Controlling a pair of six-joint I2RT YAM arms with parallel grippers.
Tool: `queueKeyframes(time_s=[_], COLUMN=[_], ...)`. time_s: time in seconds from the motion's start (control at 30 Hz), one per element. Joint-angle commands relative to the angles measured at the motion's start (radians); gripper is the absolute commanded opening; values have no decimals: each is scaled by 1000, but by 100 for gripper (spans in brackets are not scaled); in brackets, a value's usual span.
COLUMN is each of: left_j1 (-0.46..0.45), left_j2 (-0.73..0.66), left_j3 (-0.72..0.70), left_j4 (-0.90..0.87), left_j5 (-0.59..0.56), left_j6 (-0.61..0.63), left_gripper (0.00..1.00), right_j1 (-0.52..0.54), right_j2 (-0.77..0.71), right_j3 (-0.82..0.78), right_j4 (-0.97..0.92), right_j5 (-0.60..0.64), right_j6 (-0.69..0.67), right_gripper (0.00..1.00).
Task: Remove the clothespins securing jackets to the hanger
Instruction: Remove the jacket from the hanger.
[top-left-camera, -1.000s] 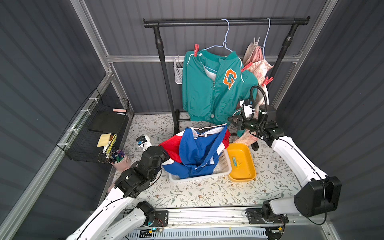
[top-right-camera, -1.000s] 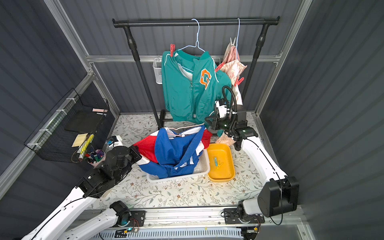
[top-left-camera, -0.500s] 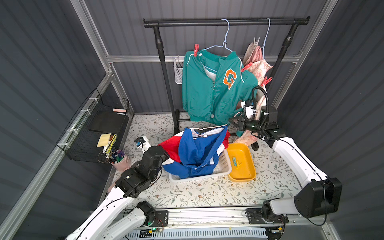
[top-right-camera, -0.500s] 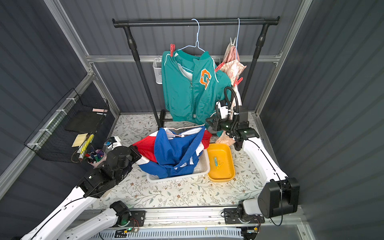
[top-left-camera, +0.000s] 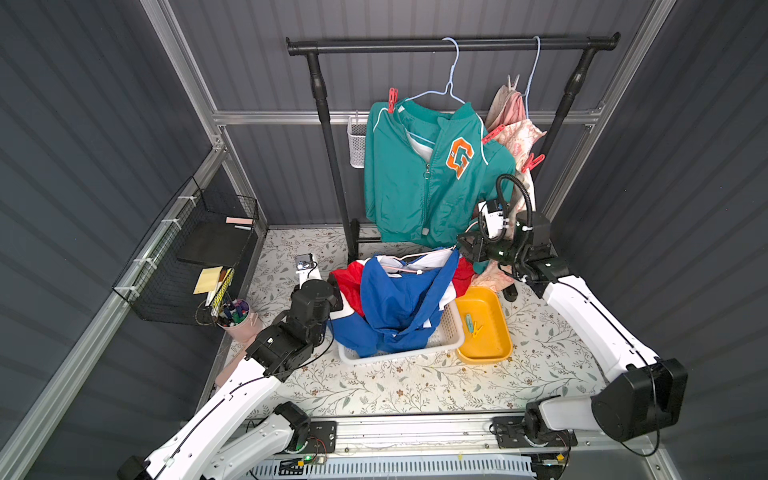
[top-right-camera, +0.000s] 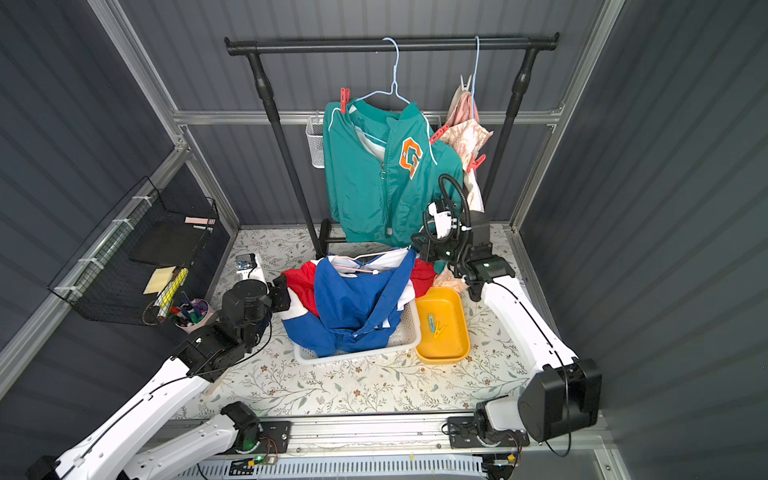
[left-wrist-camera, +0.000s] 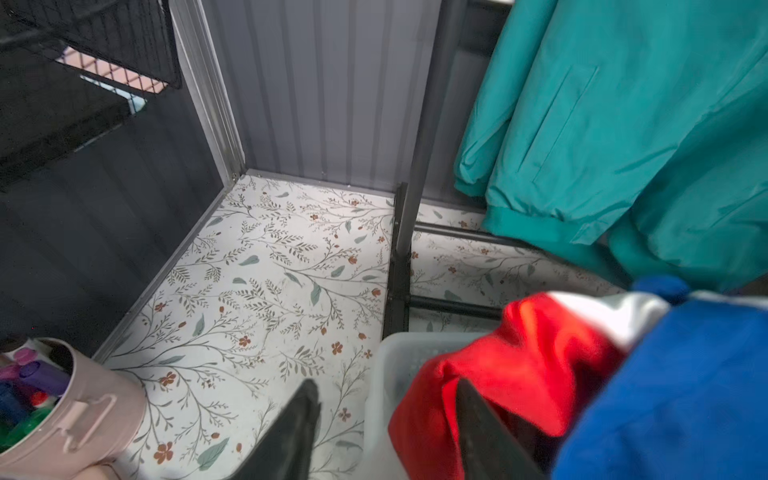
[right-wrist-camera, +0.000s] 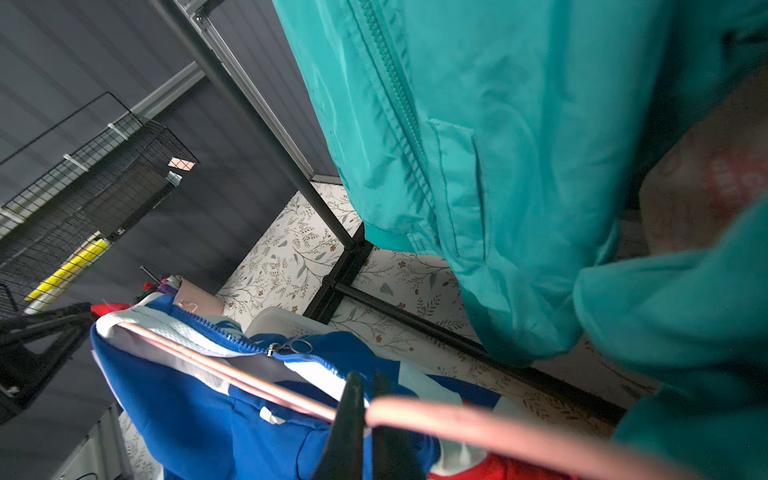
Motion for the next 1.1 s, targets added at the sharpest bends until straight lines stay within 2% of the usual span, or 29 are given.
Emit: queueKeyframes(time_s=[0.0, 0.13, 0.37, 0.5, 0.63, 0.83, 1.07], left_j1=[3, 3, -5, -22, -23, -23, -23], left_j2=[-3, 58, 198, 272, 287, 272, 252], left_j3=[94, 172, 210, 229, 229, 228, 228], left_j4=[43, 26, 54, 37, 42, 13, -18], left_j5=[70, 294, 476, 464, 442, 410, 379], left_j6=[224, 333, 359, 355, 352, 335, 320], left_gripper=[71, 80, 86, 81, 68, 67, 55], right_j1=[28, 71, 133, 140, 142, 142, 142], right_j2=[-37, -49, -61, -66, -70, -59, -53], right_j3=[42, 63, 108, 110, 110, 110, 110], right_j4=[-18, -46, -100, -103, -101, -100, -100], right_j5=[116, 170, 254, 265, 271, 303, 320], right_j6=[-63, -67, -87, -88, -88, -90, -87], right_gripper=[0, 0, 0, 0, 0, 0, 0])
